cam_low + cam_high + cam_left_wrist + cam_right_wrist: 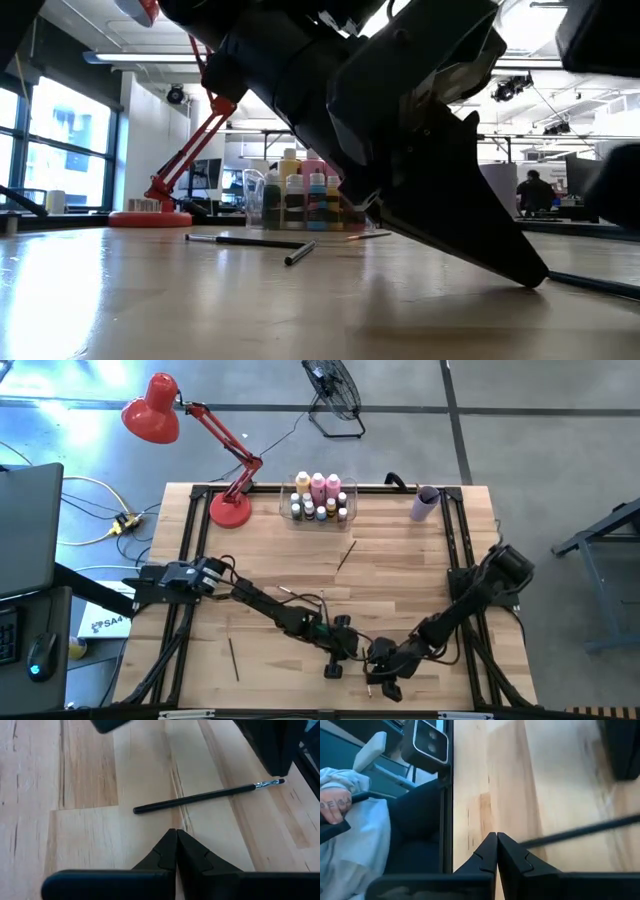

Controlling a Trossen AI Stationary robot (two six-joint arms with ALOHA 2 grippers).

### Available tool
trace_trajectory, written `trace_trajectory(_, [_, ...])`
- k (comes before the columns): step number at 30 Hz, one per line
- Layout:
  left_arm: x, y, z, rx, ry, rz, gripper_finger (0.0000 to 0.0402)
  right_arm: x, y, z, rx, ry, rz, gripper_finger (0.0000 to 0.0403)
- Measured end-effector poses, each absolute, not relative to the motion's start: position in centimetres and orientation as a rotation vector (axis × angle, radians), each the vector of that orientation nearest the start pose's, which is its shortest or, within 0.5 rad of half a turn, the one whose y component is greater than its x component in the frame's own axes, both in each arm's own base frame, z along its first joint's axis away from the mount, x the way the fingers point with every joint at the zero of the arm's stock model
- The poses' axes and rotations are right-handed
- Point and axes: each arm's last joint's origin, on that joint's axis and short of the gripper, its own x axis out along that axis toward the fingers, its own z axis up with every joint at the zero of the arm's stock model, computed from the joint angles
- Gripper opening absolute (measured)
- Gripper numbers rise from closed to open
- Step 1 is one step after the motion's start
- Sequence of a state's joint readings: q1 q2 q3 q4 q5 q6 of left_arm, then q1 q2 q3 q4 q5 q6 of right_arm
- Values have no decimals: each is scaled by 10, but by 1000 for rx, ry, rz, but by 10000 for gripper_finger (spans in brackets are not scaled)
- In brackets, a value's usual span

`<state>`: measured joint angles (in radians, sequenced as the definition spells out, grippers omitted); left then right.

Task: Pick & Place Paint Supplies
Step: Put the black paint brush into the violet cup

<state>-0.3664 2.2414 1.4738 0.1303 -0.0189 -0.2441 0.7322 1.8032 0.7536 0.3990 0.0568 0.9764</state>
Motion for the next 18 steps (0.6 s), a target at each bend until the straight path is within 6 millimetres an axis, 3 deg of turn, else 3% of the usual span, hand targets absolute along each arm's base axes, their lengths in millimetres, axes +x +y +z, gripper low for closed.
trace_trajectory(4, [448, -171, 126, -95, 658, -231, 3, 246, 229, 115, 693, 883, 295, 2])
trace_trajectory(13, [449, -170, 126, -87, 654, -216, 3, 256, 245, 130, 691, 862, 302, 2])
trace_trajectory(18, [449, -170, 126, -87, 653, -215, 3, 258, 247, 119, 719, 918, 254, 2])
